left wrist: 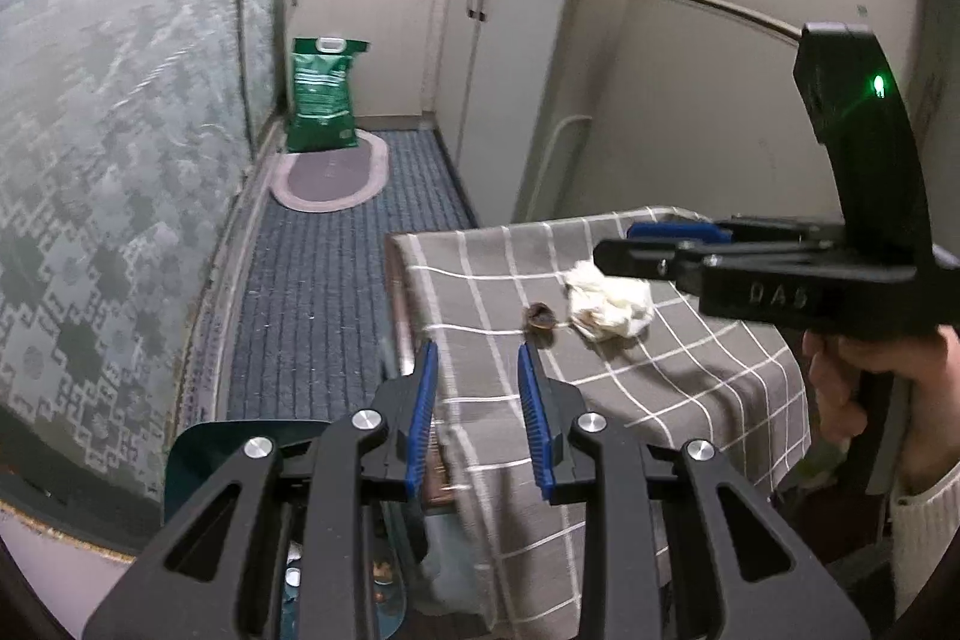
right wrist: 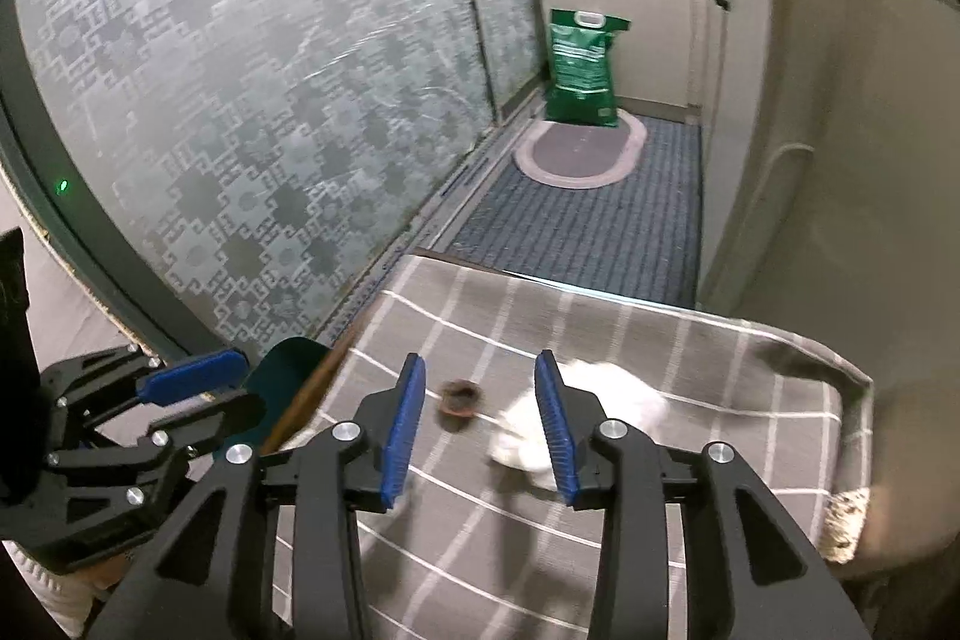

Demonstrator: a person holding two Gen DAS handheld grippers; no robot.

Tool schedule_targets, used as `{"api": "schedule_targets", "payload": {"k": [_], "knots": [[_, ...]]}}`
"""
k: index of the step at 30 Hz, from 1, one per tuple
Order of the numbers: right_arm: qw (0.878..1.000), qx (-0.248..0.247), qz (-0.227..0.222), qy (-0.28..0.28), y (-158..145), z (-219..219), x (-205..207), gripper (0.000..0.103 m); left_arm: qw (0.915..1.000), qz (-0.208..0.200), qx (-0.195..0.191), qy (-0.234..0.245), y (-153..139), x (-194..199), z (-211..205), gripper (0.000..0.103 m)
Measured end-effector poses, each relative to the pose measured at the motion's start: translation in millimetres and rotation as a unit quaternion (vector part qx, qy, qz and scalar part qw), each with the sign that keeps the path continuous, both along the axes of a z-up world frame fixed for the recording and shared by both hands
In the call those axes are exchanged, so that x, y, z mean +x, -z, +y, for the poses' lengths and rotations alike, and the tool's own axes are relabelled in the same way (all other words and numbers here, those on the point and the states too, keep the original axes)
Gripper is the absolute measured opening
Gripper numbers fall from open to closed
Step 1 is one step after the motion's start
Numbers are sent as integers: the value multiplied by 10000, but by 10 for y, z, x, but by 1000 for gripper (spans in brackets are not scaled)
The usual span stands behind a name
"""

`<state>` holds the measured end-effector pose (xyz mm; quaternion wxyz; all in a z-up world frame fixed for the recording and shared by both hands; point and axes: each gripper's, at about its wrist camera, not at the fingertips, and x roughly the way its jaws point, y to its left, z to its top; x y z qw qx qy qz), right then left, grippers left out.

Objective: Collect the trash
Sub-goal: 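Move the right tool back to the cloth toward the white tissue, then grasp the white tissue with the right tool while the left tool grasps the other walnut shell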

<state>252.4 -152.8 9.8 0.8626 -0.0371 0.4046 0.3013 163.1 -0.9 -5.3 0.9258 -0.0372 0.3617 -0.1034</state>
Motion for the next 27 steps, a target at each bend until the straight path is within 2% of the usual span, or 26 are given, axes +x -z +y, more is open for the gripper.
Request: {"api": "schedule_targets", "payload": {"k": [8,14,20,24,27], "knots": [[9994,194,190,207,60,-290,51,38,9992,208,-124,333,210,190,-256,30],[9993,144,281,223,122,-390,43,38,9987,361,131,340,355,296,-405,30],[9985,190,444,275,214,-491,69,38,9987,351,241,280,418,399,-435,30],[9970,420,567,332,226,-567,110,38,9988,380,164,248,424,483,-426,30],[9919,867,834,396,252,-656,175,38,9988,403,149,225,442,547,-454,31]]}}
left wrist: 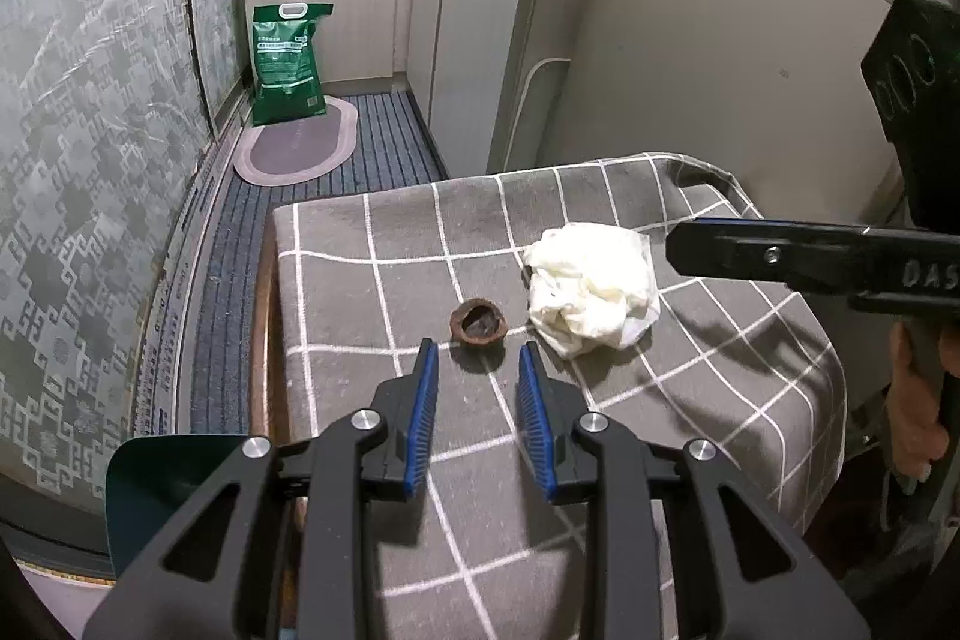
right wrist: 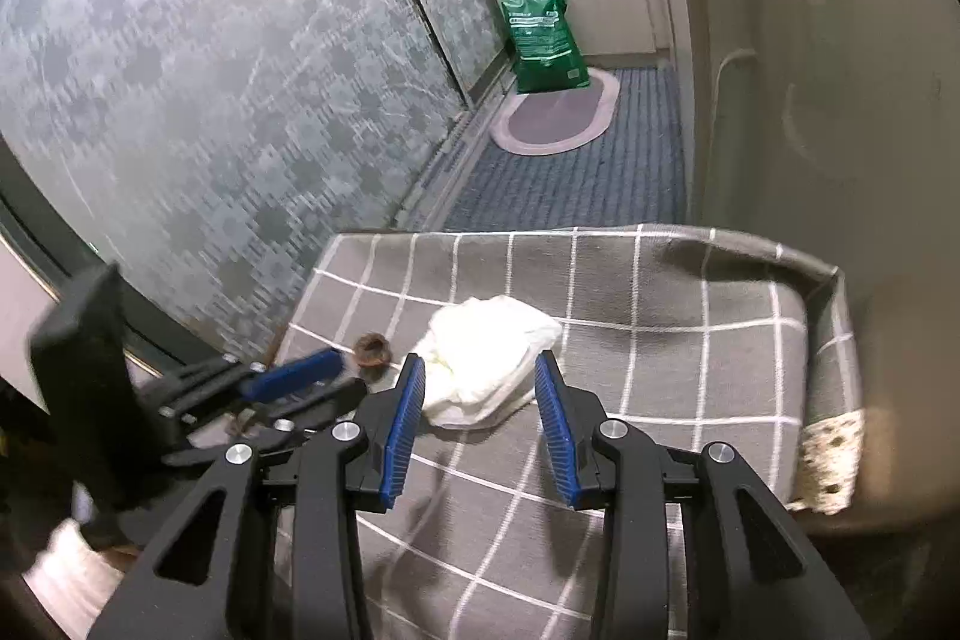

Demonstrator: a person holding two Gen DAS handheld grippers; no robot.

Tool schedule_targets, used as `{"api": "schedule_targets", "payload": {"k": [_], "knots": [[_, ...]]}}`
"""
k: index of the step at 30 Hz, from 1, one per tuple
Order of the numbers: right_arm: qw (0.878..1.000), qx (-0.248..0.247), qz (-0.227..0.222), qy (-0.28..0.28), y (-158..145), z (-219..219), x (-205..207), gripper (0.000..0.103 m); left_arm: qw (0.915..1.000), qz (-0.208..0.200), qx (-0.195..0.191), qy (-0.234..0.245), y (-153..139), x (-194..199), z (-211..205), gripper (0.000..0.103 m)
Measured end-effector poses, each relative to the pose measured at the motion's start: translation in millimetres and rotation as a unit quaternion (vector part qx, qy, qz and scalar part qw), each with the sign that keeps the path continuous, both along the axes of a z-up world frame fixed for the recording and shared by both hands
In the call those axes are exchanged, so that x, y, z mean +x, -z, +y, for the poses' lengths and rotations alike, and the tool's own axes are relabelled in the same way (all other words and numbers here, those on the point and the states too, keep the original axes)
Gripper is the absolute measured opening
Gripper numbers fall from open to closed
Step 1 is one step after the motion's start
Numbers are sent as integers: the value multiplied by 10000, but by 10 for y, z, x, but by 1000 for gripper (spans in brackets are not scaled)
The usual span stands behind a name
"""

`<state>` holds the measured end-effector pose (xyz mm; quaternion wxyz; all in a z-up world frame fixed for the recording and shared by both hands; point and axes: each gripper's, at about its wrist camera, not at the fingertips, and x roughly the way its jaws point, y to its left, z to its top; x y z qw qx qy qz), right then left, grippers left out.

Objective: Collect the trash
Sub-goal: 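Grasp the white tissue with the right tool while the left tool grasps the other walnut shell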

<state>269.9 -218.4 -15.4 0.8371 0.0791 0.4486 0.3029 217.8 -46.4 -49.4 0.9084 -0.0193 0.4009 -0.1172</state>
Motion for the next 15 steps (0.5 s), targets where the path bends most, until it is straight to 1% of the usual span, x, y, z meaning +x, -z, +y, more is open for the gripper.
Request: {"api": "schedule_targets", "payload": {"k": [2,5,11,12,13,15], "knots": [[9999,98,76,47,10,-29,28,38,10000,-2,8,-14,9,40,-25,32],[9998,95,133,131,26,-52,65,38,10000,1,38,-56,20,90,-44,32],[9994,-17,221,269,118,-66,148,38,9999,11,100,-93,24,162,-51,31],[9993,-5,244,282,138,-58,168,38,9999,14,125,-100,29,171,-55,29],[9992,-5,255,296,147,-50,187,38,9998,10,180,-117,28,179,-57,22],[9991,-22,242,340,156,-30,223,38,9998,14,171,-107,31,178,-49,22]]}}
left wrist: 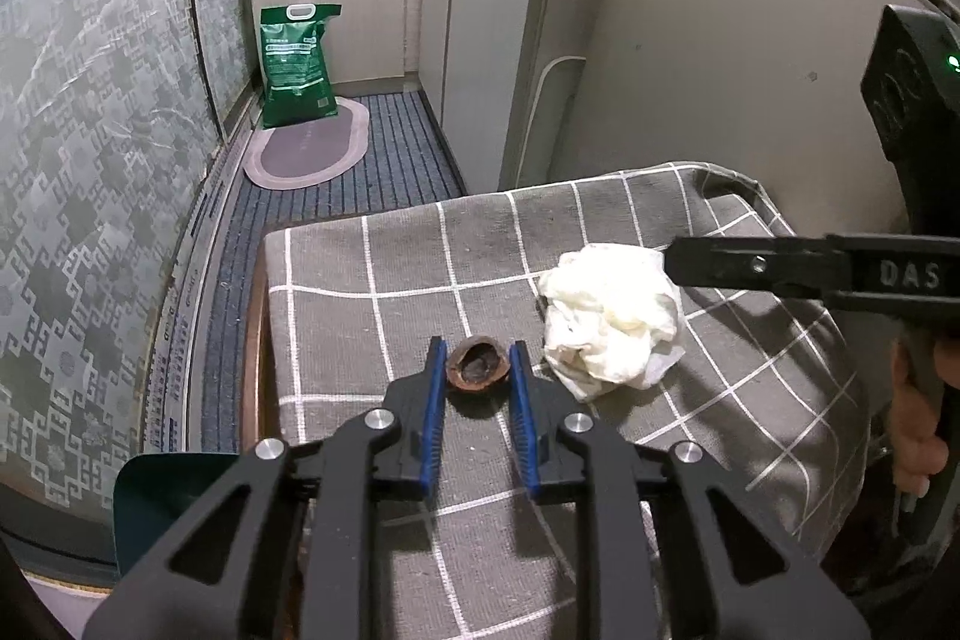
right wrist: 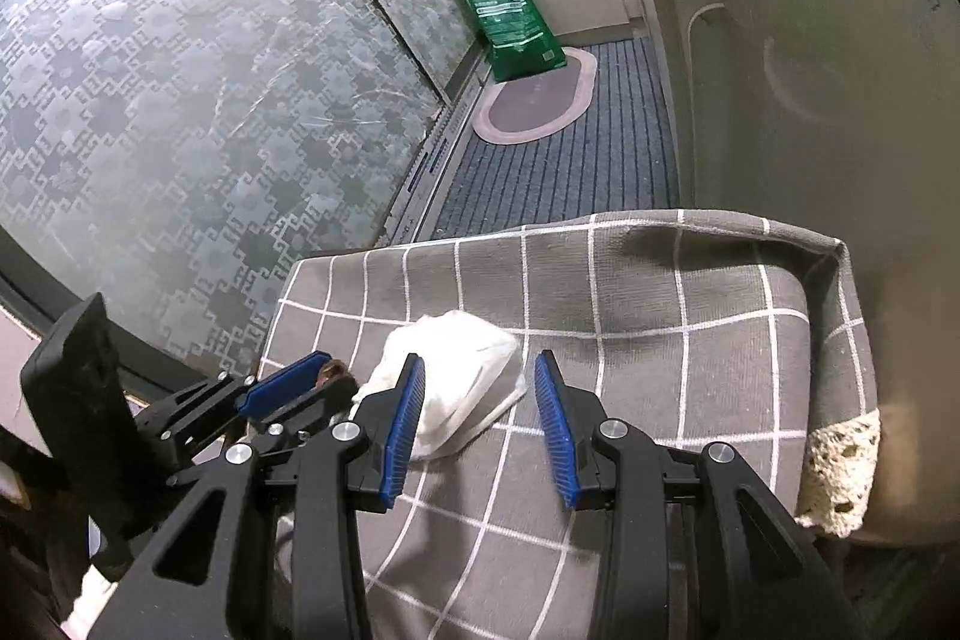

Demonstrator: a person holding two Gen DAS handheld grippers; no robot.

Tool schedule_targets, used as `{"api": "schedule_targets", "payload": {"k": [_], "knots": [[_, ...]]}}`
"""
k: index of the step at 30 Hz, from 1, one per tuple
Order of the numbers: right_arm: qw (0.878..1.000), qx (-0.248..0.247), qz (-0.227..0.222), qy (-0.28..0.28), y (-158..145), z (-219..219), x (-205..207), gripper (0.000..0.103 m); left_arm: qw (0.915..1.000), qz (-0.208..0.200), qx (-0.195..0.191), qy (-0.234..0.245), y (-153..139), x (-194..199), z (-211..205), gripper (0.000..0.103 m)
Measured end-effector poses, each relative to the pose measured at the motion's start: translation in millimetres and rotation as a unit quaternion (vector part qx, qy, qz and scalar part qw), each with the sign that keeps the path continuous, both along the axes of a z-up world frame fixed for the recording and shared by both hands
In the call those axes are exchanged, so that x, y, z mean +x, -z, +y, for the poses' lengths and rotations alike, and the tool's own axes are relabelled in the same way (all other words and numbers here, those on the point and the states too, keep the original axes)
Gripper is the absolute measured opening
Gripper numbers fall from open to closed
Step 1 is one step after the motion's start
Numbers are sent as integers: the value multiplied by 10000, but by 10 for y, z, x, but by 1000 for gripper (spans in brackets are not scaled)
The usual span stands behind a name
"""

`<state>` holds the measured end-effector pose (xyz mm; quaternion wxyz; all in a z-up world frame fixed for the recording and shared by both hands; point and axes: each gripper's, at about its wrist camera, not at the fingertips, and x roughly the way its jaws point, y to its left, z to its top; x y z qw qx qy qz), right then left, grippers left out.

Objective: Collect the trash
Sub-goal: 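Grasp the white tissue with the right tool while the left tool grasps the other walnut shell, then carry the tissue and walnut shell over the teal bin and open both tools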

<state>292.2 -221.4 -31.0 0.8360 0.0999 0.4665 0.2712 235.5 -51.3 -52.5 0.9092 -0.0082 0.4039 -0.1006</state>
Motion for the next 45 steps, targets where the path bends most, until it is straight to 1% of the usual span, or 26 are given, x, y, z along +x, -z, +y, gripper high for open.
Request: {"api": "schedule_targets", "payload": {"k": [5,8,12,14,16,18,19,24,29,37,45], "knots": [[10000,1,40,2,21,64,56,38,10000,-22,-64,-20,-40,-29,45,22],[9999,-169,-8,7,42,112,45,38,9998,-78,-186,-50,-85,-59,94,22],[9999,-56,97,18,89,143,79,38,9997,-103,-226,-80,-119,-99,151,22],[9999,-84,79,-9,84,169,77,28,9996,-130,-217,-80,-139,-123,164,22],[9998,-157,58,-63,70,214,74,13,9996,-165,-228,-87,-164,-145,193,22],[9994,-339,-38,-112,51,265,57,6,9994,-207,-254,-115,-200,-169,241,22],[9992,-373,-88,-111,43,280,50,4,9993,-228,-272,-125,-217,-185,268,22],[9981,-442,-415,-147,-142,333,-3,3,9990,-313,-284,-171,-292,-262,365,22],[9936,-691,-849,-267,-364,457,-128,3,9983,-358,-335,-308,-341,-322,535,22],[9895,-673,-1110,-634,-551,812,-281,3,9970,-367,-353,-588,-360,-442,872,22],[9845,-578,-1264,-1066,-719,1301,-444,3,9952,-295,-312,-878,-323,-591,1271,22]]}}
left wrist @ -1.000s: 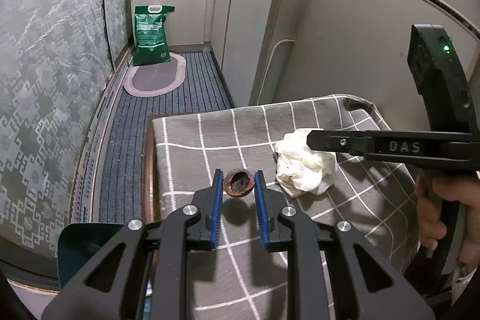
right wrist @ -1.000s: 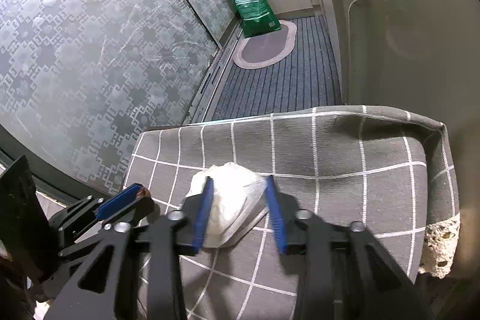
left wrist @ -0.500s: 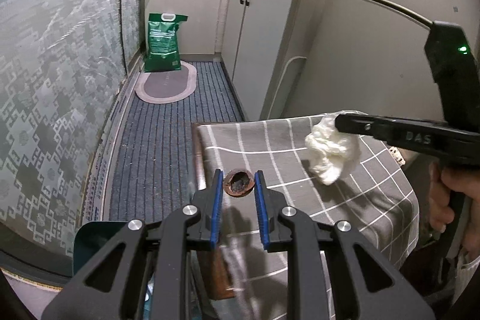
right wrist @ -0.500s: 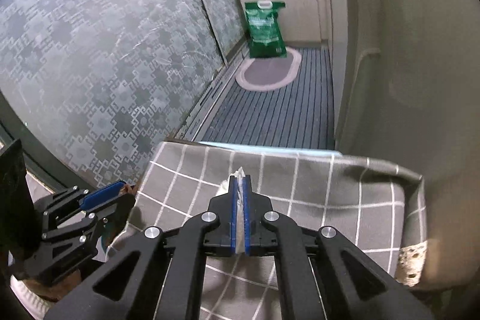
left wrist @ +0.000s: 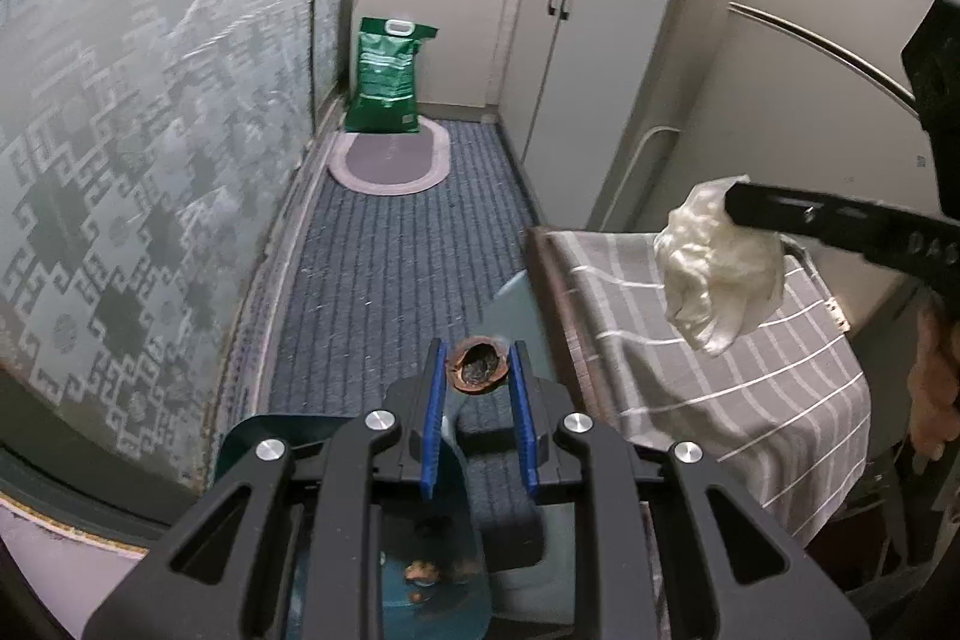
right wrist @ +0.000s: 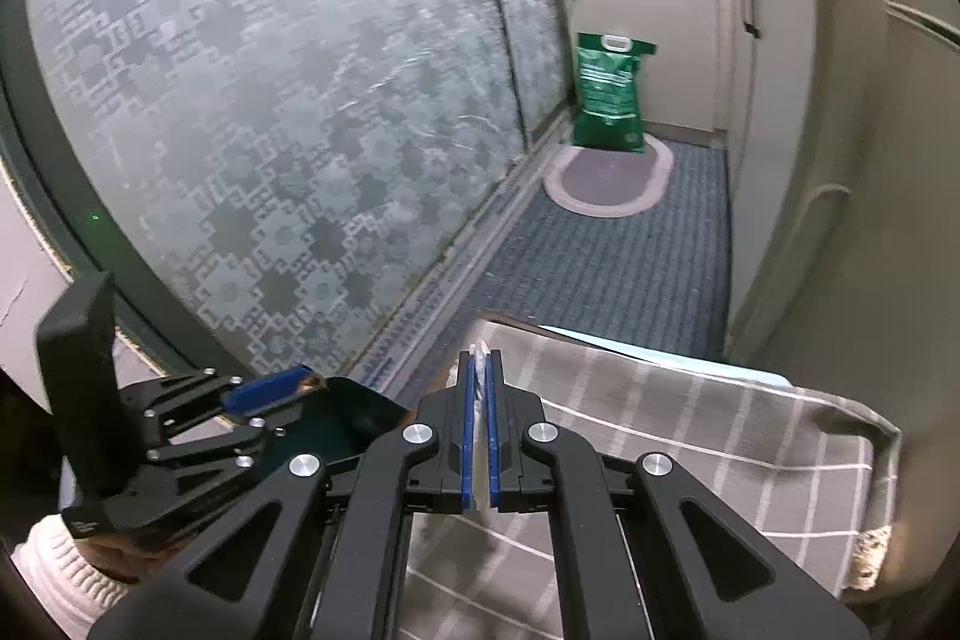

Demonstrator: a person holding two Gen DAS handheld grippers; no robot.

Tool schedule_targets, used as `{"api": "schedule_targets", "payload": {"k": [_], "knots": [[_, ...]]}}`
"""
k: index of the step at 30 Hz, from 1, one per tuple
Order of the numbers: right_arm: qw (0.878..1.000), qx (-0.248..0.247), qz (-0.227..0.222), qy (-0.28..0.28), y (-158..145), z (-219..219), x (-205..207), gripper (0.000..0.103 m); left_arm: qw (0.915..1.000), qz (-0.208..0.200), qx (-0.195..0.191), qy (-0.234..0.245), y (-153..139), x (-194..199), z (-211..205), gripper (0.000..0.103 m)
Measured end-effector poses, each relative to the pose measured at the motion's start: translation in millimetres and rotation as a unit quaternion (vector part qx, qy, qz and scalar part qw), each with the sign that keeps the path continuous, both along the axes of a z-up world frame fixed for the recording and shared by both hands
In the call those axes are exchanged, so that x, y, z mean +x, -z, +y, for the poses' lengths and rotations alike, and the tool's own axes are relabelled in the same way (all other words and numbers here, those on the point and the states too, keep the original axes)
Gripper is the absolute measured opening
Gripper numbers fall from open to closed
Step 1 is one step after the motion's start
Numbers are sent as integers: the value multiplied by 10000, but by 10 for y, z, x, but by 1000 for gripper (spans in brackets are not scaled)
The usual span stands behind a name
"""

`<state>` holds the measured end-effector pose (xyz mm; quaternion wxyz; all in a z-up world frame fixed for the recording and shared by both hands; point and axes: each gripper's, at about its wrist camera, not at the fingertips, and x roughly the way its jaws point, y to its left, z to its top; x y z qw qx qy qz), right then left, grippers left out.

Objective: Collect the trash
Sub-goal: 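Carry the tissue and walnut shell over the teal bin and open both tools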

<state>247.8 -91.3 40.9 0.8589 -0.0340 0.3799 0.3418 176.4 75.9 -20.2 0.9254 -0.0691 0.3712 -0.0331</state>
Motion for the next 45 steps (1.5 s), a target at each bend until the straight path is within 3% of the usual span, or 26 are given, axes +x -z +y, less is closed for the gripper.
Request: {"api": "schedule_targets", "payload": {"k": [10,26,29,45], "knots": [[9985,55,9,-541,-21,594,-179,3,9989,372,78,-274,187,-144,401,22],[9936,-188,317,-1071,238,1292,-272,3,9940,1051,234,-194,550,-354,796,23],[9924,-233,434,-1132,315,1410,-269,3,9937,1075,255,-185,564,-402,843,32],[9827,-659,972,-1435,814,1982,-363,3,9953,860,181,-406,383,-645,1141,30]]}}
